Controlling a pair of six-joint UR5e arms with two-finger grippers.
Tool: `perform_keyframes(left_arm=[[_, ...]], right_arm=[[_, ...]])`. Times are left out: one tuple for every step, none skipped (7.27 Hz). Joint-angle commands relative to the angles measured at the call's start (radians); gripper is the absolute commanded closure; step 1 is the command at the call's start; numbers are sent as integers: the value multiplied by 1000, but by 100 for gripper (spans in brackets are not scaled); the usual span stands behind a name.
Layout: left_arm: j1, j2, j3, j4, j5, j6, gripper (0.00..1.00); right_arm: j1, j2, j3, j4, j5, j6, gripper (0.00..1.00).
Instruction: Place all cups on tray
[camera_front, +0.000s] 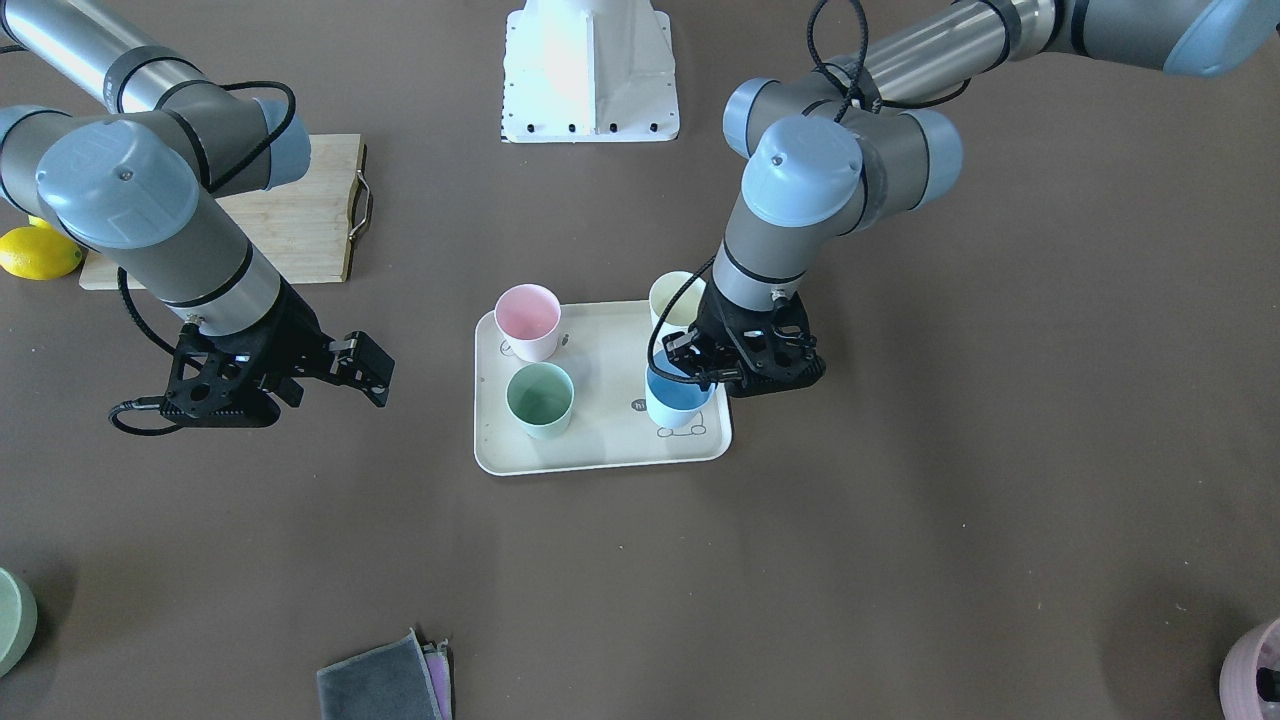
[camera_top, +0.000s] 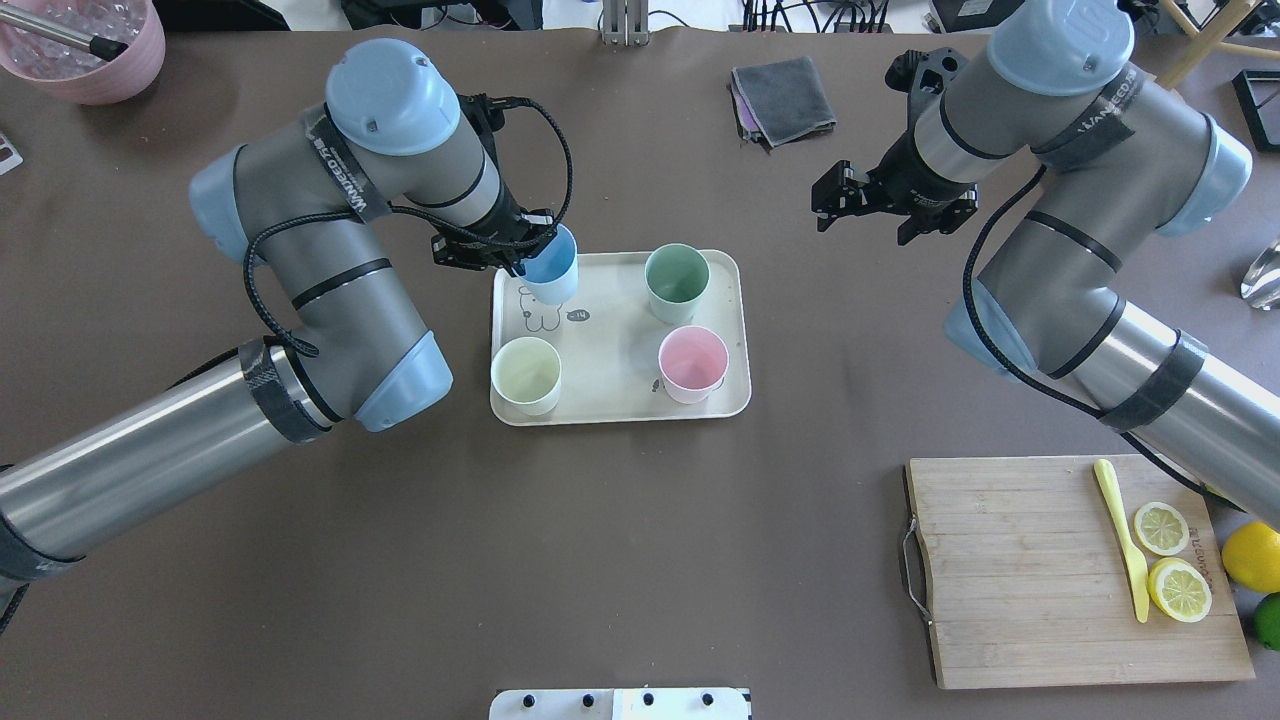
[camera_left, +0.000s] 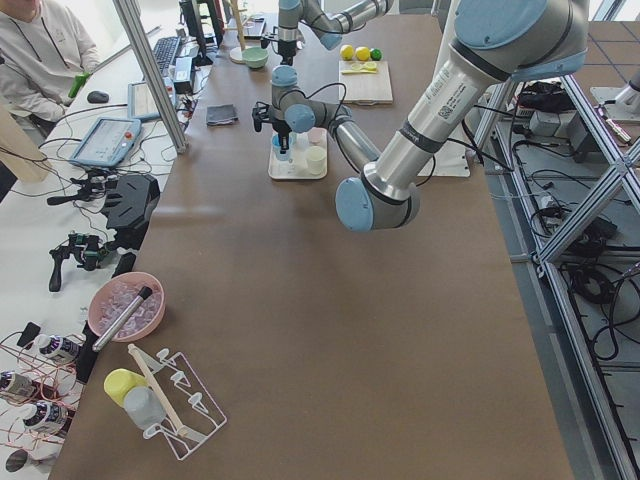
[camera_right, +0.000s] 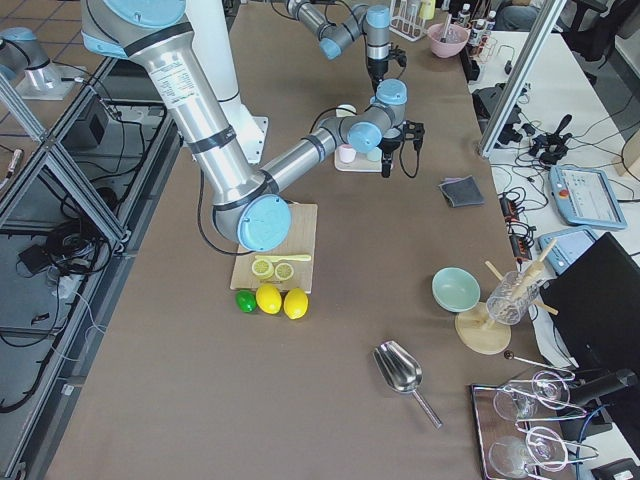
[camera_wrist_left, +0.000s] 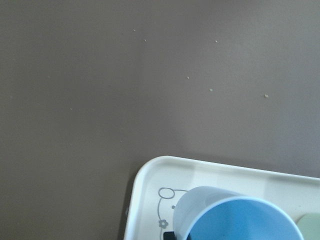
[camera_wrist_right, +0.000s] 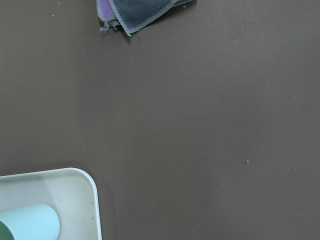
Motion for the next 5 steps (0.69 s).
perform_keyframes(left_arm=[[18,-19,43,-8,6,-5,91],[18,-17,44,-9,6,-3,51],[18,-17,41,-8,6,-2,20],[7,-17,32,-8,6,4,1],[-37,-8,6,-8,-6,10,1]], right_arm=[[4,-10,7,0,1,-5,0],[7,-12,13,-2,1,-5,0],[12,-13,13,-3,1,-6,0],[18,-27,27,-5,4,-6,0],[44,-30,27,-5,32,-11,0]])
